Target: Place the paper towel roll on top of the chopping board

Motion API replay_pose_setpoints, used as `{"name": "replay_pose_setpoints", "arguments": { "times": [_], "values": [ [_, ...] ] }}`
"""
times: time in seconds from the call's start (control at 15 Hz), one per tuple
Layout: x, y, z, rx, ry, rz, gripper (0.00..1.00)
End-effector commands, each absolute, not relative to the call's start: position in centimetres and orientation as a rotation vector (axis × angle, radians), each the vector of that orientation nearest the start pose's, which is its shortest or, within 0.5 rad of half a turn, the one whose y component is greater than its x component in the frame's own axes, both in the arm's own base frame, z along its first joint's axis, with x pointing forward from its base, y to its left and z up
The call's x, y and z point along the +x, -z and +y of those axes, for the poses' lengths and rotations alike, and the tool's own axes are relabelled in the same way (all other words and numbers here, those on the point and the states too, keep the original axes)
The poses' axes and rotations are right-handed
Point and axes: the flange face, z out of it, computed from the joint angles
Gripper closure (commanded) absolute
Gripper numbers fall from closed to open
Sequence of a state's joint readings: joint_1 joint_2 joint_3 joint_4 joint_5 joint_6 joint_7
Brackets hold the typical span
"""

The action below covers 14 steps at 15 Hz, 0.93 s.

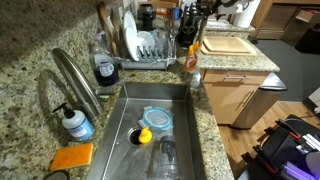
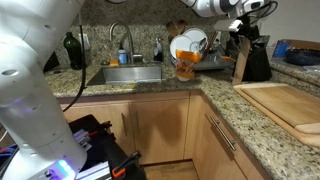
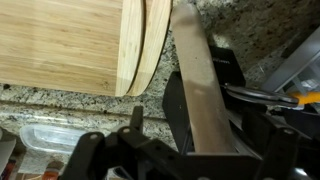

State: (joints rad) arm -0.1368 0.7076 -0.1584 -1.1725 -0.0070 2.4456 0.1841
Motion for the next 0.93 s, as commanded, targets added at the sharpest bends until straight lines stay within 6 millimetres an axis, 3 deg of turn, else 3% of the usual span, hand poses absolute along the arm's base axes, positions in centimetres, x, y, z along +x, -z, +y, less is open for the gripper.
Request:
{"name": "replay_pose_setpoints", "arguments": {
  "times": [0.0,0.2,0.47,0.67,0.73,0.8,0.87],
  "values": [
    [77.0,-43.6,-19.2,-3.067,0.912,0.637,0.00],
    [77.6,-42.2,-19.2,-3.061,0.923,0.635,0.00],
    [78.6,-42.7,-18.2,-3.052,1.062,0.600,0.00],
    [78.1,-42.6,-18.4,-3.055,1.000,0.601,0.00],
    [78.1,-42.6,-18.4,-3.055,1.000,0.602,0.06],
    [78.1,-42.5,-18.7,-3.064,1.000,0.608,0.27],
    [78.0,-42.4,-18.9,-3.066,0.998,0.608,0.30]
  ]
}}
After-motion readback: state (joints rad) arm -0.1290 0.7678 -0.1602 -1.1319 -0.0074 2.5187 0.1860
